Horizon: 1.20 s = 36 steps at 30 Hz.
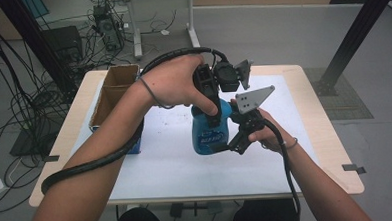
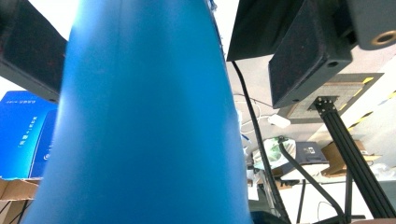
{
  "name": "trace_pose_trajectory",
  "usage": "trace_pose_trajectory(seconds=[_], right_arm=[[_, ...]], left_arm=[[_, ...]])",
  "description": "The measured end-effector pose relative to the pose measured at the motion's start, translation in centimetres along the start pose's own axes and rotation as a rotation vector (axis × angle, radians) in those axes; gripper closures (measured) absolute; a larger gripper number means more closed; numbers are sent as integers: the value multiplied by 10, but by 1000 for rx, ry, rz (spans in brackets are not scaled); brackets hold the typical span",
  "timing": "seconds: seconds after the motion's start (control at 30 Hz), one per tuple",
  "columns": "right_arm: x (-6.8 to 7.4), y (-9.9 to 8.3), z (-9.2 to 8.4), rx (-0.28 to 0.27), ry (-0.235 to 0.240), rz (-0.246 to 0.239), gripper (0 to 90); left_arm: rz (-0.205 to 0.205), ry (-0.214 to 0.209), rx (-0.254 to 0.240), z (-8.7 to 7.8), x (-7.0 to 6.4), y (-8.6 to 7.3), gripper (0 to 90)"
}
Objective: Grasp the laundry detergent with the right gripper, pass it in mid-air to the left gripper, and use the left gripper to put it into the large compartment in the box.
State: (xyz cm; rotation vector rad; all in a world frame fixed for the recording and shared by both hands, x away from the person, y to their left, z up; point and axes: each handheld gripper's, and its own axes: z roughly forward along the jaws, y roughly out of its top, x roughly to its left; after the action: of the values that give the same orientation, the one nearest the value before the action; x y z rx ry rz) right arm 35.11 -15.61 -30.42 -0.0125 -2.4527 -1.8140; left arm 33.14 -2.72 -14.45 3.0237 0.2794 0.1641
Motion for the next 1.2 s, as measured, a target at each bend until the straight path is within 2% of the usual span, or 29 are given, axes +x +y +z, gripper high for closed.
trace_pose_trajectory(seconds=[0.1, 0.37, 0.53, 0.8, 0.93, 1.2], right_arm=[[0, 1, 0, 11, -10, -1, 33], [-1, 5, -4, 69, -19, 30, 28], [-2, 6, -8, 125, -41, 39, 24], [-3, 5, -15, 215, -44, 79, 24], [-4, 4, -19, 255, -56, 93, 24], [-5, 4, -31, 335, -72, 126, 24]], left_arm=[[4, -1, 3, 0, 0, 0, 379], [-21, 1, 10, 2, 2, 0, 379], [-36, 8, 10, 1, 4, -2, 379], [-87, 13, 14, 0, 8, -7, 379], [-109, 15, 32, 1, 11, -12, 379], [-179, 25, 32, -5, 17, -20, 380]])
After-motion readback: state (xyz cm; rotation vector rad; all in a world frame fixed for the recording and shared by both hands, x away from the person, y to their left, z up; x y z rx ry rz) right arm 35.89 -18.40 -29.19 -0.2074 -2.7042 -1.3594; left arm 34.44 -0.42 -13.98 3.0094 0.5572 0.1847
